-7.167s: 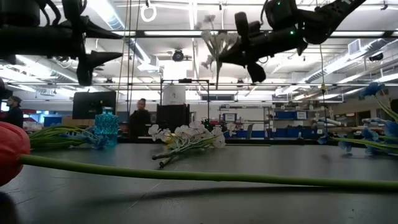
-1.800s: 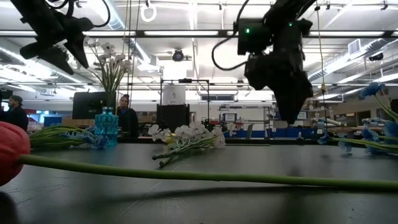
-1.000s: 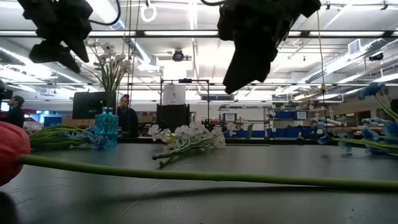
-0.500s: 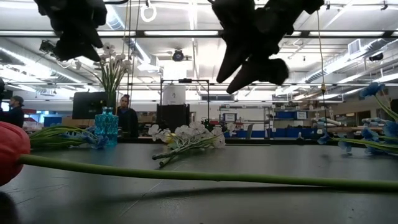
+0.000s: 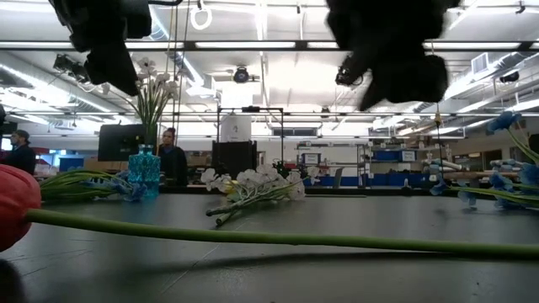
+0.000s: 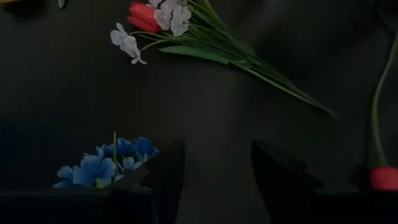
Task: Sort flowers into vase by color
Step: Put the bottom yellow flower into the blue vase
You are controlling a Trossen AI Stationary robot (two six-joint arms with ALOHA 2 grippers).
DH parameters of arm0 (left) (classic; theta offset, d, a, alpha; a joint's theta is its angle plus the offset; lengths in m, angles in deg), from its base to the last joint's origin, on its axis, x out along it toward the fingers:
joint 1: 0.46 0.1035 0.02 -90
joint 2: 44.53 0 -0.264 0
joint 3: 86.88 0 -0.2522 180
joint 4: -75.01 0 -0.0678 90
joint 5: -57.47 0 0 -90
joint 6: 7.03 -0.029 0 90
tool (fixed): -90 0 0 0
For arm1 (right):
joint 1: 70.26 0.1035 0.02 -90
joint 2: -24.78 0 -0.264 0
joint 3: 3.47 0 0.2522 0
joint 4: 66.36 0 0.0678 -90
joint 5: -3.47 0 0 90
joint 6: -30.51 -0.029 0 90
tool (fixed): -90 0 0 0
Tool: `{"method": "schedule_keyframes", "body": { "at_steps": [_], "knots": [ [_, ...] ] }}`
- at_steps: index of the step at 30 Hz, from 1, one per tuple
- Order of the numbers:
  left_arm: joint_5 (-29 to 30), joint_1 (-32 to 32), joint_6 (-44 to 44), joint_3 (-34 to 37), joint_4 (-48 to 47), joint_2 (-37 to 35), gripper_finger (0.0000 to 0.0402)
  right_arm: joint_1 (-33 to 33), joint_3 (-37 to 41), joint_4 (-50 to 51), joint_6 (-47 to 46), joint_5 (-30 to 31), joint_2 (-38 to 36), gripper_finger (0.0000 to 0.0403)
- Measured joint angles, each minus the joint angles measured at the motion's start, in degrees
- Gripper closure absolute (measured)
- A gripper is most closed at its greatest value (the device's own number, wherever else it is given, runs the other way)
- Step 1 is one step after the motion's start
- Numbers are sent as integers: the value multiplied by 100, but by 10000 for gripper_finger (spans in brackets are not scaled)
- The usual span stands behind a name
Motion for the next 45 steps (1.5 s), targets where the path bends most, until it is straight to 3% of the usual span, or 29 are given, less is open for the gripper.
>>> {"method": "schedule_keyframes", "body": {
  "at_steps": [3, 7, 11, 16, 21, 23, 26, 28, 30, 33, 39, 42, 45],
  "knots": [
    [27, 4, 53, 2, 41, 59, 212, 71, 0, 620, -55, 266, 0, 253],
    [41, -102, 175, 2, 58, 55, 212, 131, 2, 1178, -401, 158, 2, 254],
    [195, -171, 49, 2, 146, 57, 212, 602, 2, 1147, 358, 80, 2, 256],
    [298, -171, -51, 2, 283, 55, 212, 1168, 0, 1142, 1694, 427, 2, 261],
    [296, -190, 134, 2, 278, 57, 212, 1258, 0, 1163, 1708, 648, 2, 261],
    [296, -190, 255, 2, 275, 57, 212, 1228, 0, 1365, 1194, 1054, 2, 261],
    [296, -188, 451, 2, 265, 55, 212, 1103, 0, 2037, -963, 1454, 2, 261],
    [295, -202, 594, 2, 231, 55, 212, 940, 2, 2464, -3218, 759, -11, 261],
    [299, -248, 644, 2, 226, 55, 212, 830, 2, 2479, -4621, -292, -44, 261],
    [421, -293, 639, 2, 231, 55, 212, 1041, -5, 1883, -5144, -1369, -51, 261],
    [641, -293, 644, 2, 235, 55, 212, 1893, -11, 1977, -7021, -1437, -51, 266],
    [655, -293, 644, 2, 260, 56, 212, 2121, -11, 2292, -7342, -2113, -2, 266],
    [839, -293, 639, 2, 258, 56, 212, 2252, -9, 2656, -7190, -2213, -5, 265]
  ]
}}
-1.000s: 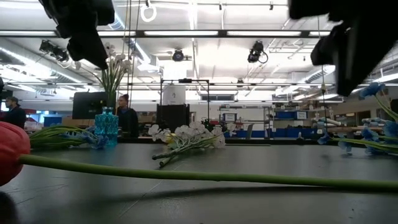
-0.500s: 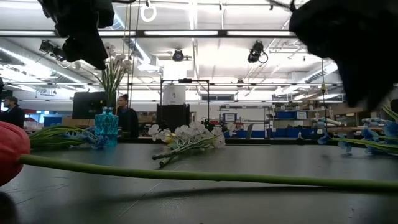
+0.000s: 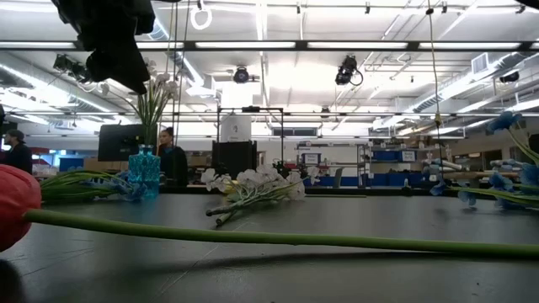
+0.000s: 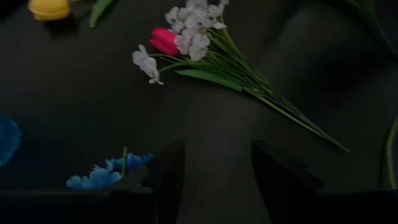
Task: Sort flowers into vase by color
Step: Put the bottom yellow flower into the blue vase
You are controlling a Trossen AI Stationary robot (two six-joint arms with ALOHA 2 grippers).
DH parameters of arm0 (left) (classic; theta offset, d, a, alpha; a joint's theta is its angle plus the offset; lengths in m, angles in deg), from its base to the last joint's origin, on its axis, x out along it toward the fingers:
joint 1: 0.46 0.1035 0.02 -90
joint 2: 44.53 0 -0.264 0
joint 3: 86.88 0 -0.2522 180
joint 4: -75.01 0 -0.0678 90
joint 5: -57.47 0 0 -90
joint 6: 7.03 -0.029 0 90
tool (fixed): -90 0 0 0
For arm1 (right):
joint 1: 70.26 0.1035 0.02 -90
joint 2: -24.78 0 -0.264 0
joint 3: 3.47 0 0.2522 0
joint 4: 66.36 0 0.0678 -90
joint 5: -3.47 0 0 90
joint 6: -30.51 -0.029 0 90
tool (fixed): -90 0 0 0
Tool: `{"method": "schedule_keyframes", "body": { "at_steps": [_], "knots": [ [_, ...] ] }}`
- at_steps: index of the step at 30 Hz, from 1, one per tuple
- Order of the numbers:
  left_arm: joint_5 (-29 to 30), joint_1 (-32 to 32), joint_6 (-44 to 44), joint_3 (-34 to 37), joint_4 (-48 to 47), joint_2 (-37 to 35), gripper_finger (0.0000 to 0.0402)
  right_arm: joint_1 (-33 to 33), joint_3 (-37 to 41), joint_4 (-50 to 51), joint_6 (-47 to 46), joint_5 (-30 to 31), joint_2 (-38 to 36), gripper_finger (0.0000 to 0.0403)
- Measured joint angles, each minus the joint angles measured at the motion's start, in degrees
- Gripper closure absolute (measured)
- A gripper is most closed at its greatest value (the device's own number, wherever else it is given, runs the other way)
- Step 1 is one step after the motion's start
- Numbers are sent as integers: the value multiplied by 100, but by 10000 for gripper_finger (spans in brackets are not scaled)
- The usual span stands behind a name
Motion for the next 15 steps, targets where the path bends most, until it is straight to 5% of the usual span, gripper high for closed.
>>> {"method": "schedule_keyframes", "body": {
  "at_steps": [4, 11, 15],
  "knots": [
    [103, 2, -58, 0, 2, -1, 212, 162, 8, 228, 382, -258, 0, 265],
    [103, 0, -44, 0, 8, -1, 212, 493, 429, -1255, -15, 454, 0, 265],
    [127, 0, 21, 0, 10, -1, 212, 661, 882, -1685, -136, 243, 0, 266]
  ]
}}
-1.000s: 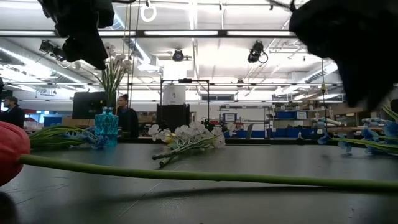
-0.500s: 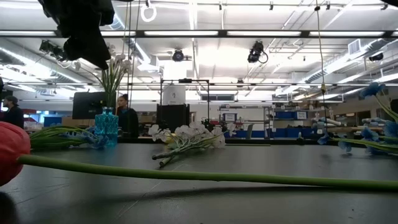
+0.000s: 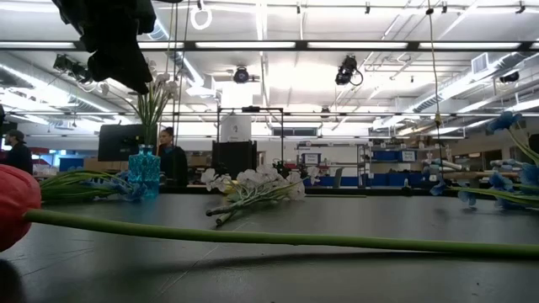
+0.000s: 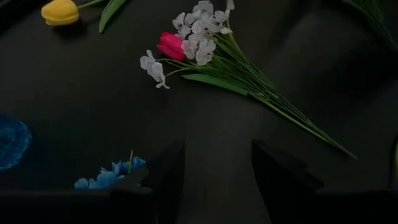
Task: Sort flowers into vase by color
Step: Put the bottom yellow flower into the blue vase
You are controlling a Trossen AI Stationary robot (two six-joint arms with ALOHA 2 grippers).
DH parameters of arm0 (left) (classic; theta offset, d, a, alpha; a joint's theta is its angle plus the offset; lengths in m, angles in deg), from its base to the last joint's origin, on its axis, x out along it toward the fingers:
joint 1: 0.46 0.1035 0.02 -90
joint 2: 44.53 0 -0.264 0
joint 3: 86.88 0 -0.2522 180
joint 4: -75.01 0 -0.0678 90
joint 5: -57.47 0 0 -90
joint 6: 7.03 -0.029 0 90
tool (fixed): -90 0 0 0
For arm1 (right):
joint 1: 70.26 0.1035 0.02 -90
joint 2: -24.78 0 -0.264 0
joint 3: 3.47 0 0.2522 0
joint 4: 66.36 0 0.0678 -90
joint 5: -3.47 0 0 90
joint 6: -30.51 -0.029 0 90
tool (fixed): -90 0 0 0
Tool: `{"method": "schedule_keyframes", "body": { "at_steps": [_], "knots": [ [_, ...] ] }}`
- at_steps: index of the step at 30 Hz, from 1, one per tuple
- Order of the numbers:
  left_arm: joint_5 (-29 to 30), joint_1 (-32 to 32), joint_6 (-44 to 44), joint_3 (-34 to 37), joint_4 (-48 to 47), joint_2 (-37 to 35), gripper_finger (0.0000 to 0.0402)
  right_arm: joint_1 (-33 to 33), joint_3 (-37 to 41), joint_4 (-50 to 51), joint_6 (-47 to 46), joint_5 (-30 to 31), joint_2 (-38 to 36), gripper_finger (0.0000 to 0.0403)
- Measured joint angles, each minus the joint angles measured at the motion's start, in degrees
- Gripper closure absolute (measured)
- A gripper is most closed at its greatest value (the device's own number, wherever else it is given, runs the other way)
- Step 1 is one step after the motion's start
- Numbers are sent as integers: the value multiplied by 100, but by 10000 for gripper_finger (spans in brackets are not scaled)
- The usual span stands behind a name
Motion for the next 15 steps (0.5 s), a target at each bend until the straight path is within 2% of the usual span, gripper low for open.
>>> {"method": "schedule_keyframes", "body": {
  "at_steps": [15],
  "knots": [
    [128, 7, 669, 0, 22, 0, 212, 74, 852, -1066, 0, 84, -7, 266]
  ]
}}
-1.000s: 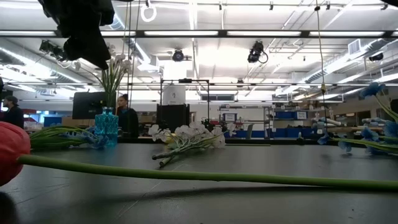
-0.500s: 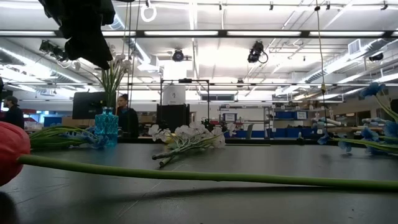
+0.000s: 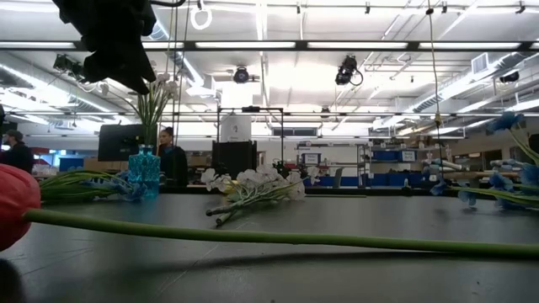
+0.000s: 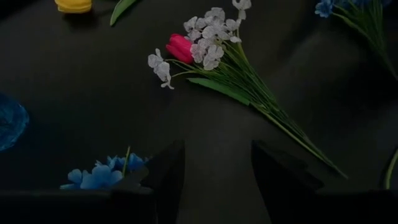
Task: Sort flowers into vase by color
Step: Put the bottom yellow flower into the blue vase
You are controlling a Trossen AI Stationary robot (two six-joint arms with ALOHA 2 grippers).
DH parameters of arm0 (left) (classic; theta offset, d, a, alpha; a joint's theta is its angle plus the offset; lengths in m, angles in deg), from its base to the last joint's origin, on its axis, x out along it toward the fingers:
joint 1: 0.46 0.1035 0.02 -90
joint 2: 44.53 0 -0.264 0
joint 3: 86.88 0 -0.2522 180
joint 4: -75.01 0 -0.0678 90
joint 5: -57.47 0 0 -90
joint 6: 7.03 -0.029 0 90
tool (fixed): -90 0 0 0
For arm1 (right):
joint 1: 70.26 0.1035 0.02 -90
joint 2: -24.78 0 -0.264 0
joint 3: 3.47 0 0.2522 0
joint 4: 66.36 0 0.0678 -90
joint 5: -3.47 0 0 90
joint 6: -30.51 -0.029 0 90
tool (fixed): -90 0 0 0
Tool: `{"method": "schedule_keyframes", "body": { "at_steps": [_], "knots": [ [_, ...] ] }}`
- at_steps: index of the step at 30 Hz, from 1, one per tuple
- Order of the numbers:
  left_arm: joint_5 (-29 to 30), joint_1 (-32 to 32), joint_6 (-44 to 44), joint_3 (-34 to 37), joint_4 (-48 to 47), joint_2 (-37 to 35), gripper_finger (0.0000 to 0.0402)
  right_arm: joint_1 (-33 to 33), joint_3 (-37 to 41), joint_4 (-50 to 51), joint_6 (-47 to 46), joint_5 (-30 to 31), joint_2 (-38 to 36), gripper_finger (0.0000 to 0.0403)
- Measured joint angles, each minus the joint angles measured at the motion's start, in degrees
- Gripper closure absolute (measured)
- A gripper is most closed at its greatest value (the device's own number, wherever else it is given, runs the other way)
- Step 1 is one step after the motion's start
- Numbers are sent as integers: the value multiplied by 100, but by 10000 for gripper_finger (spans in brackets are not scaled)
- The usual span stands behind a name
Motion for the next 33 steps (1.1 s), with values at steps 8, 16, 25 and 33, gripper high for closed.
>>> {"method": "schedule_keyframes", "body": {
  "at_steps": [8, 16, 25, 33],
  "knots": [
    [-1, 0, 327, 0, 0, 0, 212, -107, 37, 44, 1263, 308, -13, 266],
    [0, 0, 452, 0, 2, 0, 212, -272, 35, 219, 2318, 289, -43, 266],
    [0, 0, 485, 0, 87, 1, 212, -439, -76, 859, 2305, 603, -585, 266],
    [0, 0, 707, 0, 138, 0, 212, -439, -118, 519, 799, 551, -753, 266]
  ]
}}
